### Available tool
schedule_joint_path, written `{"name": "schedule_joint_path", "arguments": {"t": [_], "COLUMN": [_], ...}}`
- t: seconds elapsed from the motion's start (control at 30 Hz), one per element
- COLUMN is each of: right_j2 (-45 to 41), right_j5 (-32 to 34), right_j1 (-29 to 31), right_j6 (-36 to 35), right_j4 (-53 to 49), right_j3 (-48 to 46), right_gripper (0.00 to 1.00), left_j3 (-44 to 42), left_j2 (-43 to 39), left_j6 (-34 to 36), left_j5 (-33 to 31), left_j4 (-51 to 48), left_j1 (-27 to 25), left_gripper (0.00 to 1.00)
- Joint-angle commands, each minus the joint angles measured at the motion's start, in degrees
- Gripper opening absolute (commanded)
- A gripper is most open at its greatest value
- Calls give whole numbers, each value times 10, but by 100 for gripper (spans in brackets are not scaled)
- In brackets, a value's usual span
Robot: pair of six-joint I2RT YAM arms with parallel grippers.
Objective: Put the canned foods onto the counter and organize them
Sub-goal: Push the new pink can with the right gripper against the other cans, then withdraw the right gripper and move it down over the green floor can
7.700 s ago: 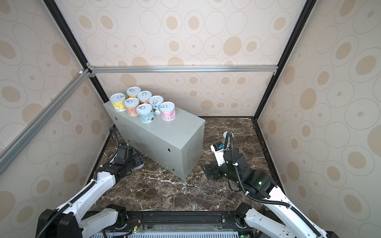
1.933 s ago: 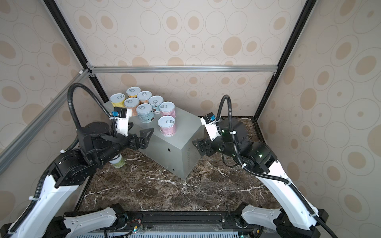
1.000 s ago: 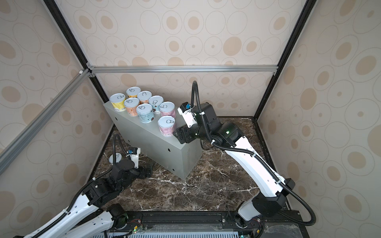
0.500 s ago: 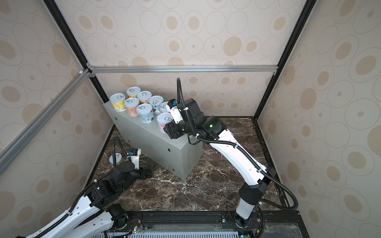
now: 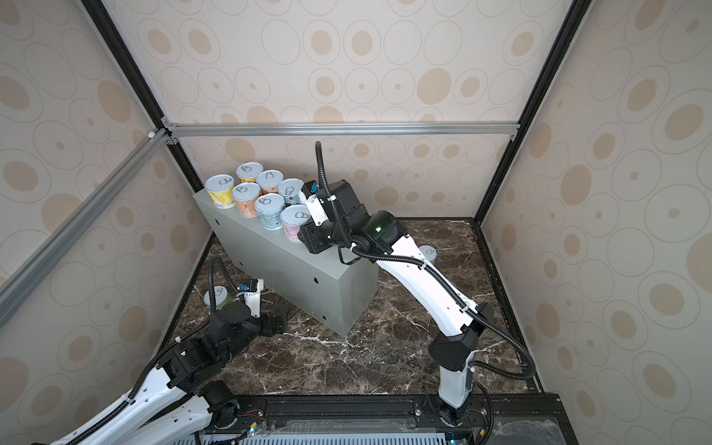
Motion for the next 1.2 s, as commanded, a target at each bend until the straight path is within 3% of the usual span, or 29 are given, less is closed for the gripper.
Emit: {"name": "schedule_joint_path", "arguments": {"t": [0.0, 0.47, 0.77, 1.17], "right_j2": [12, 3, -51, -222], "right_j5": [6, 6, 30, 121], "right_j1": [5, 8, 15, 15], "right_j6": [1, -1, -13, -8], "right_j4": [-10, -14, -31, -17], "right_j3": [18, 18, 5, -167], "right_gripper": [47, 42, 55, 76], "left_j3": [2, 4, 13, 34], "left_j2": [-8, -16, -29, -3], "left_j6": [4, -7, -31, -49], "left_j5": [-3, -22, -42, -45], "left_j4": [10, 1, -19, -38], "left_j1": [-4, -4, -4, -5], "left_gripper": [96, 98, 99, 99]}}
